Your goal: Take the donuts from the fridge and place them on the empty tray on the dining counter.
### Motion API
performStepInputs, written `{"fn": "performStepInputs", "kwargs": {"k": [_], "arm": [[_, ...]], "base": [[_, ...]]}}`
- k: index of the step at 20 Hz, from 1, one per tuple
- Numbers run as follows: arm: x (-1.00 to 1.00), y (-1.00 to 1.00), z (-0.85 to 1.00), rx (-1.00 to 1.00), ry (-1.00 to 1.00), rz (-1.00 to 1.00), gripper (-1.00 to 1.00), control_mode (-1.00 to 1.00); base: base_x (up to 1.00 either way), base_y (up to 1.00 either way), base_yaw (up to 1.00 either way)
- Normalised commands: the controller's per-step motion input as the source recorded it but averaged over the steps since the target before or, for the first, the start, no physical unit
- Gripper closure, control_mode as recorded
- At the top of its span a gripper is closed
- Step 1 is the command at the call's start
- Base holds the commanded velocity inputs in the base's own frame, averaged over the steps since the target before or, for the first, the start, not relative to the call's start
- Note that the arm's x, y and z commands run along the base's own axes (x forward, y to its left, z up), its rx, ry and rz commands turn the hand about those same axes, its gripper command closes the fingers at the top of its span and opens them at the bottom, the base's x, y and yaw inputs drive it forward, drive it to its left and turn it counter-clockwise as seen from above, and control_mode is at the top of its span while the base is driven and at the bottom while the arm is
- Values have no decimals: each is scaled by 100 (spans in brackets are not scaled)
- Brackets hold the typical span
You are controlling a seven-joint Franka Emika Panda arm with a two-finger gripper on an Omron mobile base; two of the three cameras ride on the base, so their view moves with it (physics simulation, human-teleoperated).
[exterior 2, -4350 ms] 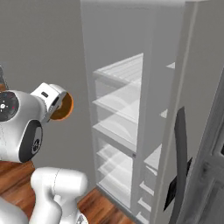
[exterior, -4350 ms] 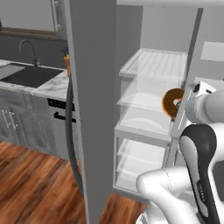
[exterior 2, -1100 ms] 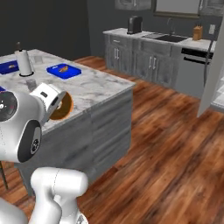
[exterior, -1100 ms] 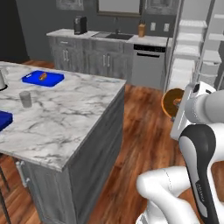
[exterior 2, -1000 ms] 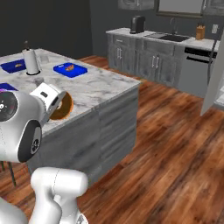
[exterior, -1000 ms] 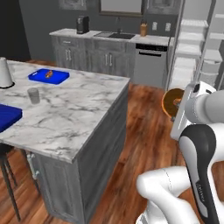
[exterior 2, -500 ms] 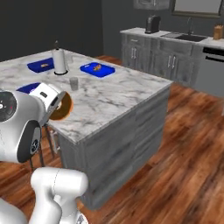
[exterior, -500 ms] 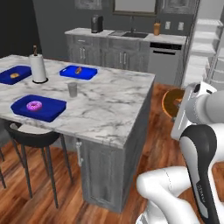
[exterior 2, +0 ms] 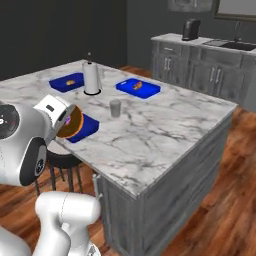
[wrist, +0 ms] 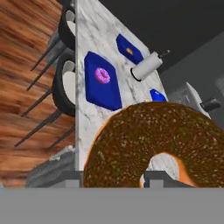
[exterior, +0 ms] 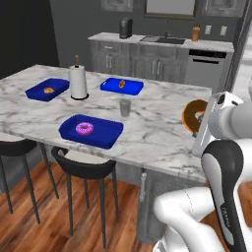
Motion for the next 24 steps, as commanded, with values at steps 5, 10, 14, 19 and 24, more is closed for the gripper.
{"fn": "performStepInputs", "kwargs": {"k": [5, 10, 14, 19, 24], "arm": [[0, 0, 0, 0, 0, 0, 100, 100], [0, 0, 0, 0, 0, 0, 100, 100], [0, 0, 0, 0, 0, 0, 100, 100], [0, 0, 0, 0, 0, 0, 100, 100], [0, 0, 0, 0, 0, 0, 100, 100]], "base": [[44, 100, -4], [17, 100, -3], [13, 100, -8], [8, 54, -16], [10, 0, -22]]}}
